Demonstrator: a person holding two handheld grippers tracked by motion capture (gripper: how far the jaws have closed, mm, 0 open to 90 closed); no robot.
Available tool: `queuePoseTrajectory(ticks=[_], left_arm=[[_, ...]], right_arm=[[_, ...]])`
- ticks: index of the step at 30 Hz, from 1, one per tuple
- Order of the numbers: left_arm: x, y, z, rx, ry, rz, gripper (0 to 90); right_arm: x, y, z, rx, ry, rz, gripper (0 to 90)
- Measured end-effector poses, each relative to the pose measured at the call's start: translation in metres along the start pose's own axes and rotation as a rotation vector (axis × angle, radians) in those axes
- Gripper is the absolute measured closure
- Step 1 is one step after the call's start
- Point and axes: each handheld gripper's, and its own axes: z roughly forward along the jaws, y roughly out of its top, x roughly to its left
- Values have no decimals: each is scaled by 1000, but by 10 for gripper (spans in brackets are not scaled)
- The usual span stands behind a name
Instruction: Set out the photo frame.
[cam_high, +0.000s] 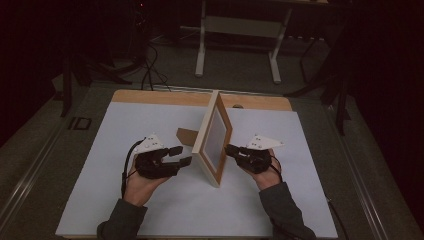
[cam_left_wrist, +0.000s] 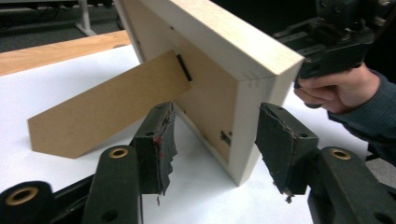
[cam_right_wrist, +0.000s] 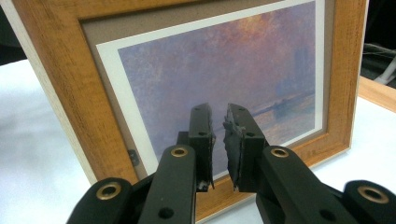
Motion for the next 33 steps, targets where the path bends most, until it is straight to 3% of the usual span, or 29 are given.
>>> queuePoseTrajectory(ticks=[9,16,25,33], left_arm=[[-15,2,11,-11,-3,5,368],[-25,7,25,-11,46,1,330],[-31,8,42,-33,138,-24,336],[-38,11,49,-51,177,-37,442]], right_arm=[[0,-1,0,0,2,0,802],[0,-2,0,-1,2,1,802],[-1,-4,-1,-4,1,10,801],[-2,-7,-2,-1,-1,15,796]])
